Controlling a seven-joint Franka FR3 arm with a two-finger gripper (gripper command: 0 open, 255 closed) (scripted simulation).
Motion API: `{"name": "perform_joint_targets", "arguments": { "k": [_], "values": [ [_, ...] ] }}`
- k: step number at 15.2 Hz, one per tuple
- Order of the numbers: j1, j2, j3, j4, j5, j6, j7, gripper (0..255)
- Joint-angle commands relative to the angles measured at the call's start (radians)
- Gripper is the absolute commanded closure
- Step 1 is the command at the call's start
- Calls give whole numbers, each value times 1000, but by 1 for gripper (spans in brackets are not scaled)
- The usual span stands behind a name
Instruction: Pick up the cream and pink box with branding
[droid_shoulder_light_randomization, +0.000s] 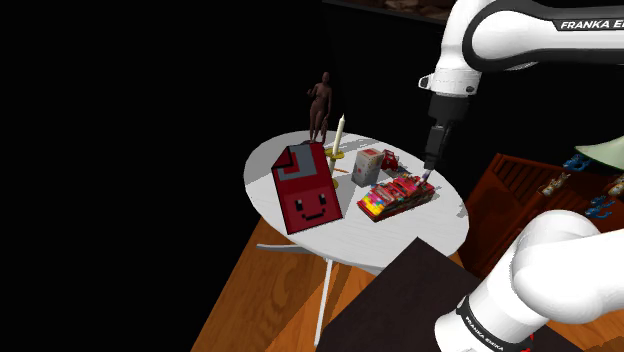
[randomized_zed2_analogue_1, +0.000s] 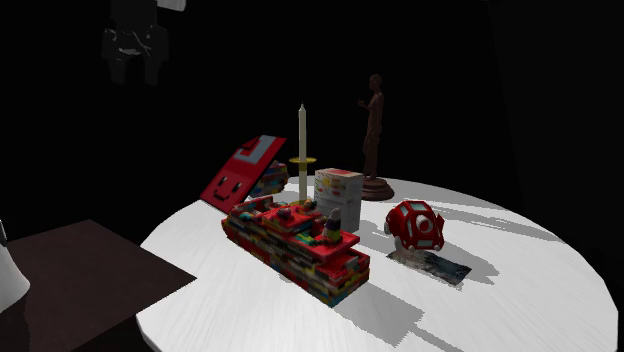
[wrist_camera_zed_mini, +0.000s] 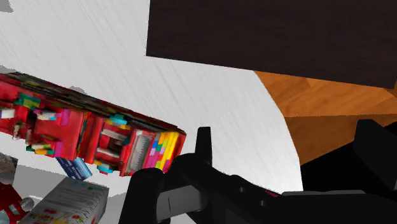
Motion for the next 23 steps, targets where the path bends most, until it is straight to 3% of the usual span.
{"name": "perform_joint_targets", "arguments": {
  "k": [1, 7, 12, 15, 19, 23],
  "values": [
    [2, 39, -58, 0, -32, 56, -91, 0],
    [24, 196, -228, 48, -82, 210, -356, 0],
    [70, 377, -365, 137, -51, 328, -594, 0],
    [104, 507, -440, 209, 11, 386, -752, 0],
    [131, 705, -515, 330, 151, 434, -986, 0],
    [102, 917, -527, 479, 325, 434, -1219, 0]
  ]
}}
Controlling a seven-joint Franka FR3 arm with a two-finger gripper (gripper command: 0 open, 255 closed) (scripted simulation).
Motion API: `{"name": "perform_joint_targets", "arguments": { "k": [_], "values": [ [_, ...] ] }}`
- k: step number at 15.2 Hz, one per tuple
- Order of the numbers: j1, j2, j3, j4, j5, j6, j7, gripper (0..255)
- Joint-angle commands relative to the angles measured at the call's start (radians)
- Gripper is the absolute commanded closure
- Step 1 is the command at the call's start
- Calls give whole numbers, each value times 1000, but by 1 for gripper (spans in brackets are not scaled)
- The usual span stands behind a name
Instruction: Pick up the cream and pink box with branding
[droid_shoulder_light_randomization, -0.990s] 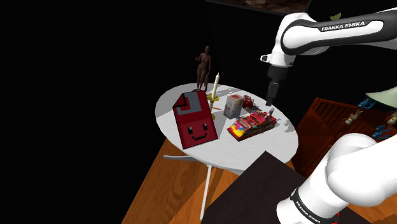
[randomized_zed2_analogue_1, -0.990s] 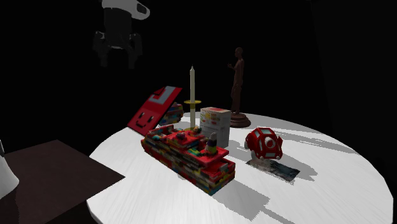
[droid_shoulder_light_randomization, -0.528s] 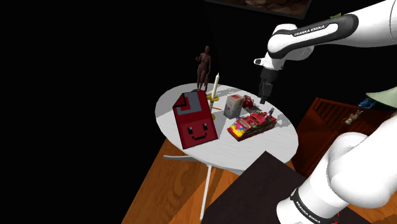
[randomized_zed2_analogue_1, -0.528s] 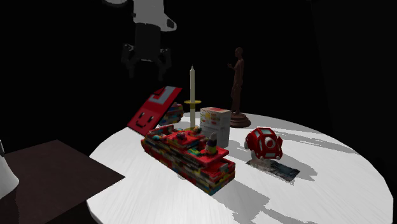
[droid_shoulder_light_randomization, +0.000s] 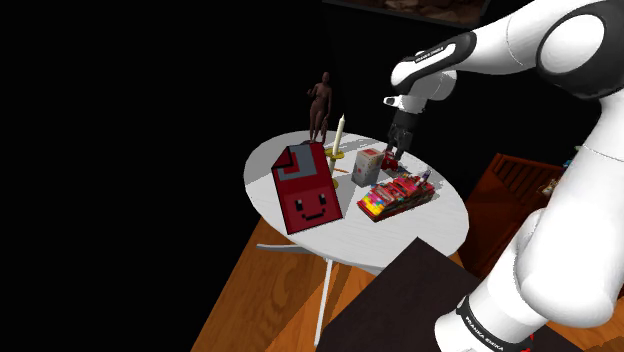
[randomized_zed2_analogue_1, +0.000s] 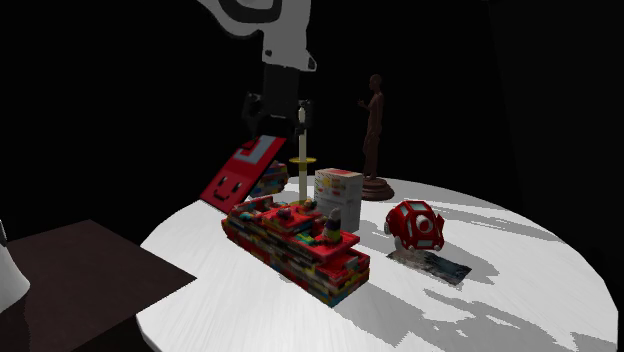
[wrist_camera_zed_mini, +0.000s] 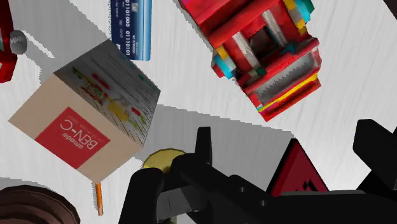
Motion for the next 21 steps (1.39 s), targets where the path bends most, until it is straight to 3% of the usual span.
{"name": "perform_joint_targets", "arguments": {
  "k": [1, 6, 12, 21],
  "values": [
    [-27, 102, 9, 72, 85, -2, -114, 0],
    [-138, 335, 81, 306, 239, -62, -317, 0],
    [-263, 571, 178, 618, 332, -159, -450, 0],
    [-269, 617, 195, 589, 356, -89, -471, 0]
  ]
}}
